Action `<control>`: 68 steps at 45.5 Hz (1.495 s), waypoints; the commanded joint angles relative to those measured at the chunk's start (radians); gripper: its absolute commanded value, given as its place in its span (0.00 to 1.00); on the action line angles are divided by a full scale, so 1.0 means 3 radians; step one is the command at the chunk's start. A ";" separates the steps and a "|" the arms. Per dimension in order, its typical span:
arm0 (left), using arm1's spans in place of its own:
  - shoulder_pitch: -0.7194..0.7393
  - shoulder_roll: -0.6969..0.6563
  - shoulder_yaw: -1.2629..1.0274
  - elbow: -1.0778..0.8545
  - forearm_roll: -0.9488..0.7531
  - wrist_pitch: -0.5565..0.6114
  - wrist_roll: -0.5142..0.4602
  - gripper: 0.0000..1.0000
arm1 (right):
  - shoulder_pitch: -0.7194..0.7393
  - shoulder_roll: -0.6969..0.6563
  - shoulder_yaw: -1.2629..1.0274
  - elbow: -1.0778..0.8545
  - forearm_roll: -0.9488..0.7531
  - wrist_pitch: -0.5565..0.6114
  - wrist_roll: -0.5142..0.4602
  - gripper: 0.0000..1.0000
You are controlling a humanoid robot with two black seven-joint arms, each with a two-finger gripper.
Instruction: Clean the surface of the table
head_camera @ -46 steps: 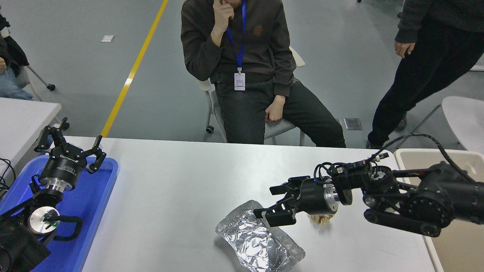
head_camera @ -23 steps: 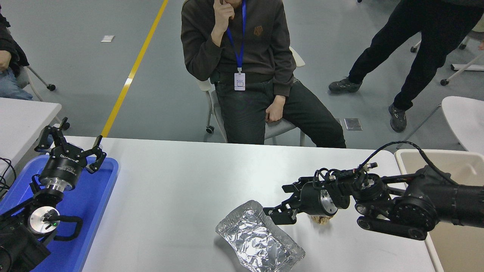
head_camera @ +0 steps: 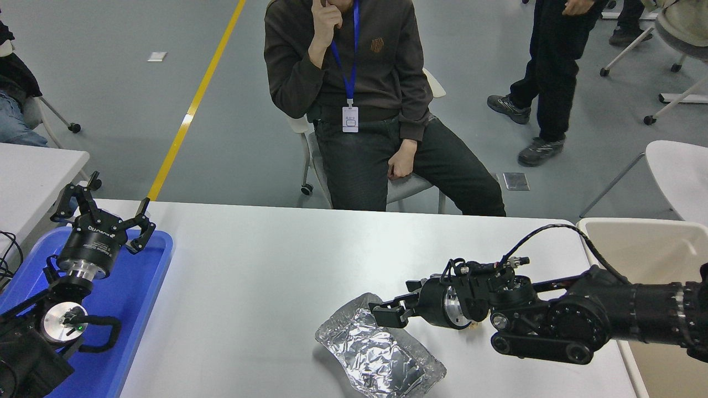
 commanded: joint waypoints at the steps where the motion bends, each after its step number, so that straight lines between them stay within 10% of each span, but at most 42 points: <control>1: 0.0000 0.0000 0.0000 0.0000 0.0000 0.0000 0.0000 1.00 | -0.0012 0.0161 -0.0134 -0.0015 0.0030 -0.0078 -0.0190 0.99; 30: 0.0000 0.0000 0.0000 0.0000 0.0000 0.0000 0.0000 1.00 | -0.0313 0.0207 -0.0370 -0.0338 -0.0512 -0.0344 -0.0185 0.97; 43: 0.0000 0.0000 0.0000 0.0000 0.0000 0.0000 0.0000 1.00 | -0.0339 0.0197 -0.0446 -0.0343 -0.0753 -0.0457 -0.0144 0.74; 54: 0.0000 0.0000 0.0000 0.0000 0.0000 0.0000 0.0000 1.00 | -0.0324 0.0176 -0.0492 -0.0373 -0.0768 -0.0452 0.0015 0.02; 68: 0.0000 0.0000 0.0000 0.0000 0.0000 0.0000 0.0000 1.00 | -0.0324 0.0145 -0.0492 -0.0419 -0.0743 -0.0457 0.0127 0.00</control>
